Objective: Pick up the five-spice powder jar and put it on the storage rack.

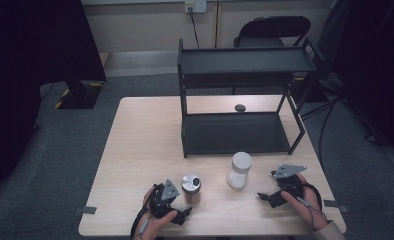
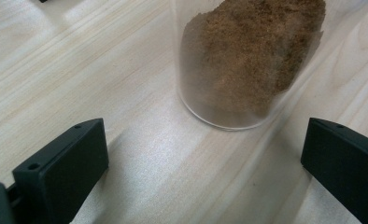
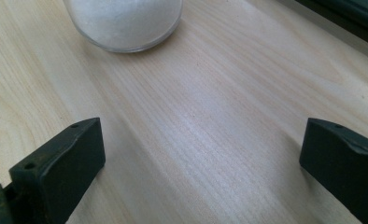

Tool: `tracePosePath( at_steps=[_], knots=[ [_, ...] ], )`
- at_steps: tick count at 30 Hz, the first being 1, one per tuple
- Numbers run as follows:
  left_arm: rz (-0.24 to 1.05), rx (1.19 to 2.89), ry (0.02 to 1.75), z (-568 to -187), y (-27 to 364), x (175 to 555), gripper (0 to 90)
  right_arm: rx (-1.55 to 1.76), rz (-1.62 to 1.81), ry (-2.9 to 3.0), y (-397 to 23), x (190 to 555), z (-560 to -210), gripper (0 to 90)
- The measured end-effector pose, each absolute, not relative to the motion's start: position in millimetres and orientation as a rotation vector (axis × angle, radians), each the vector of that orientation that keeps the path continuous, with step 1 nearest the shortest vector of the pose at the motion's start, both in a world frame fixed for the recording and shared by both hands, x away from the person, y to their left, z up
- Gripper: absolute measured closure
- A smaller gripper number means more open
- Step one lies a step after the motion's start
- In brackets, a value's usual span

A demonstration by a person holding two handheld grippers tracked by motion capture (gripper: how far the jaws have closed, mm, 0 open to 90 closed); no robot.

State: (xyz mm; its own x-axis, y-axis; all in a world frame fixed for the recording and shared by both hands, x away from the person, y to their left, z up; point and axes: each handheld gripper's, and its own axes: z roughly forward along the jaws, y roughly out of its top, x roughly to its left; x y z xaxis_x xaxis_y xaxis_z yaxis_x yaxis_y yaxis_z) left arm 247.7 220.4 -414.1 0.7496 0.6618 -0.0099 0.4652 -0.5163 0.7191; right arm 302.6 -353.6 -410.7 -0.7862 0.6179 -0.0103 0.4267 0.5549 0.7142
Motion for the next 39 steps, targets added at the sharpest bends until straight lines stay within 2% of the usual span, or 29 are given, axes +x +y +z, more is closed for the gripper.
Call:
tracePosePath(
  at_steps=[39],
  knots=[
    [0.295, 2.13, 0.843, -409.2, 215.8, 254.6, 1.7, 0.87, 1.059, 2.531, -353.6, 302.5, -410.8, 0.0]
  ],
)
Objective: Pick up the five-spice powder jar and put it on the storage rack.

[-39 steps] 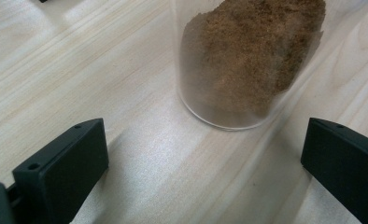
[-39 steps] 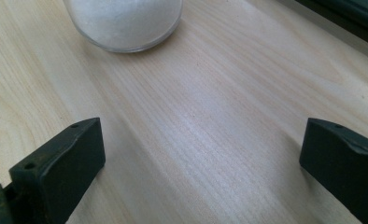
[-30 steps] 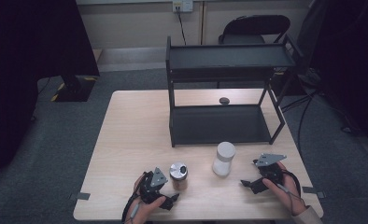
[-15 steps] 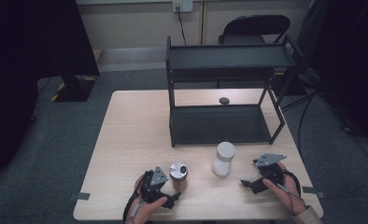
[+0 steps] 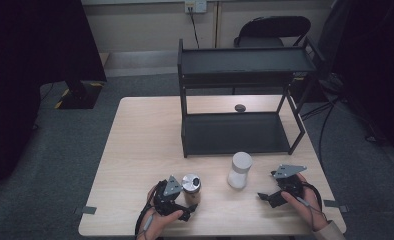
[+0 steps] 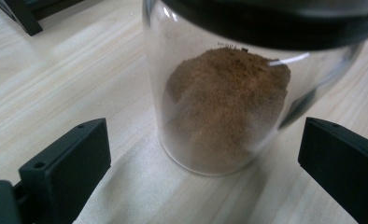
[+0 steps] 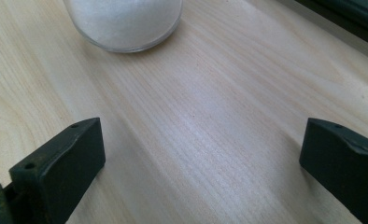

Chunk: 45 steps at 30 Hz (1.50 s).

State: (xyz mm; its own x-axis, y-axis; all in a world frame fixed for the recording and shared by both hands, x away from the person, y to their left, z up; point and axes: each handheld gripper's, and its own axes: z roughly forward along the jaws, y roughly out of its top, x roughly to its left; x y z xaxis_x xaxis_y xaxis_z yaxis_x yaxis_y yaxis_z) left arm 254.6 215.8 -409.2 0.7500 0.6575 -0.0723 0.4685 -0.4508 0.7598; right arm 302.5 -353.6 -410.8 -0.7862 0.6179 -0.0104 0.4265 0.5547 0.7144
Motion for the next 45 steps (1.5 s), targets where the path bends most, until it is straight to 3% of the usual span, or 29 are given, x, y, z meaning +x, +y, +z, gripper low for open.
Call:
tracePosePath(
  at_steps=[14, 20, 45],
  knots=[
    [0.263, 2.087, 0.841, -414, 214, 259, 2.3, 0.87, 1.059, 2.531, -354, 303, -411, 0.0],
    [0.271, 2.094, 0.85, -415, 210, 260, 10.7, 0.87, 1.059, 2.531, -354, 303, -411, 0.0],
    [0.301, 2.091, 0.791, -417, 206, 262, 28.0, 0.87, 1.059, 2.531, -354, 302, -411, 0.0]
  ],
)
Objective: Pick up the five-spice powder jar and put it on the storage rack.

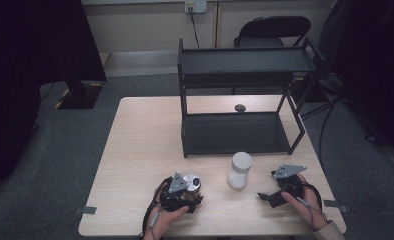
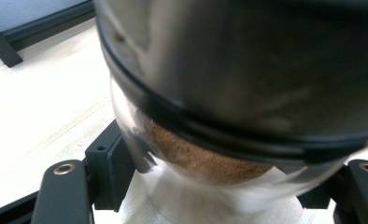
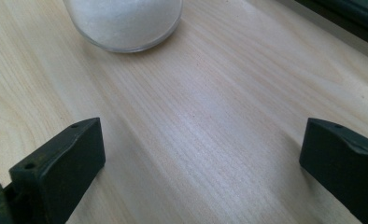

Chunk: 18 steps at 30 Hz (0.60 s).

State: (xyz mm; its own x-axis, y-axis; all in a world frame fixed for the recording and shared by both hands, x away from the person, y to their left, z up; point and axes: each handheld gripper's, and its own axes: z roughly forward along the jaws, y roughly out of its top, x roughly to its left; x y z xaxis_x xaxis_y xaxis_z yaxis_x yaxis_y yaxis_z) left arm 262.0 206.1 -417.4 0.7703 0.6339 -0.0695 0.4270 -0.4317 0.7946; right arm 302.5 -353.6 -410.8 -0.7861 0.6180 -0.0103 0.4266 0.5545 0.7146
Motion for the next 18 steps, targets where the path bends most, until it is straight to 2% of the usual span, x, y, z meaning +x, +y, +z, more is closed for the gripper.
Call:
tracePosePath(
  at_steps=[18],
  knots=[
    [0.327, 2.121, 0.79, -407.5, 198.0, 260.9, 29.9, 0.87, 1.059, 2.531, -353.6, 302.5, -410.8, 0.0]
  ],
)
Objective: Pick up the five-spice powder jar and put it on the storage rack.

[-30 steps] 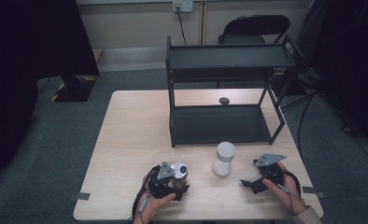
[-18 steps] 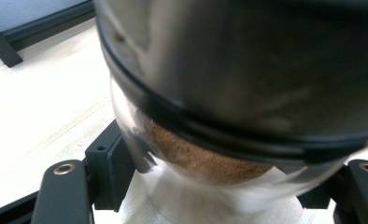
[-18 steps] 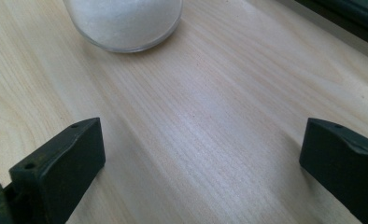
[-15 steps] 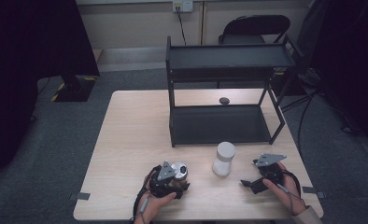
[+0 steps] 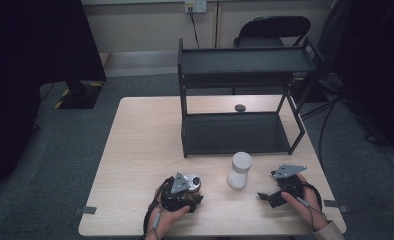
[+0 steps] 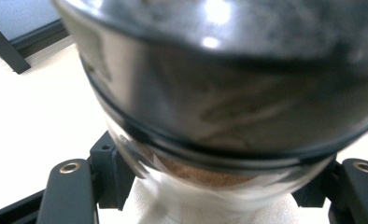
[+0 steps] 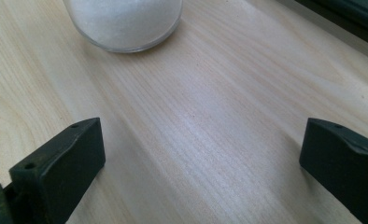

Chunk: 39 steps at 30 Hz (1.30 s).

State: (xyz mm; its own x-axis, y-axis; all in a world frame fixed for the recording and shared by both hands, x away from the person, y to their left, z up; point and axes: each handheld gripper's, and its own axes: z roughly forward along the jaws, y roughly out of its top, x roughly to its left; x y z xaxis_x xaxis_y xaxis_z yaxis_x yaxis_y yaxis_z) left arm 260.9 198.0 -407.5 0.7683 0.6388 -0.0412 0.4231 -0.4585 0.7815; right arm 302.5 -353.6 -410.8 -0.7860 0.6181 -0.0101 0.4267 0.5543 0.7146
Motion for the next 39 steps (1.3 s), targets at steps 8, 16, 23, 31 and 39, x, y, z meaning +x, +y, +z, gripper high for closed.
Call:
tracePosePath(
  at_steps=[8, 16, 23, 31, 39],
  knots=[
    [0.297, 2.113, 0.79, -395, 196, 270, 29.9, 0.87, 1.059, 2.531, -354, 302, -411, 0.0],
    [0.272, 2.108, 0.785, -375, 191, 284, 29.9, 0.87, 1.059, 2.531, -354, 302, -411, 0.0],
    [0.25, 2.108, 0.77, -363, 186, 295, 29.9, 0.87, 1.059, 2.531, -354, 302, -411, 0.0],
    [0.243, 2.111, 0.749, -343, 178, 308, 29.9, 0.87, 1.059, 2.531, -354, 302, -411, 0.0],
    [0.246, 2.105, 0.741, -323, 173, 322, 29.9, 0.87, 1.059, 2.531, -354, 302, -411, 0.0]
  ],
)
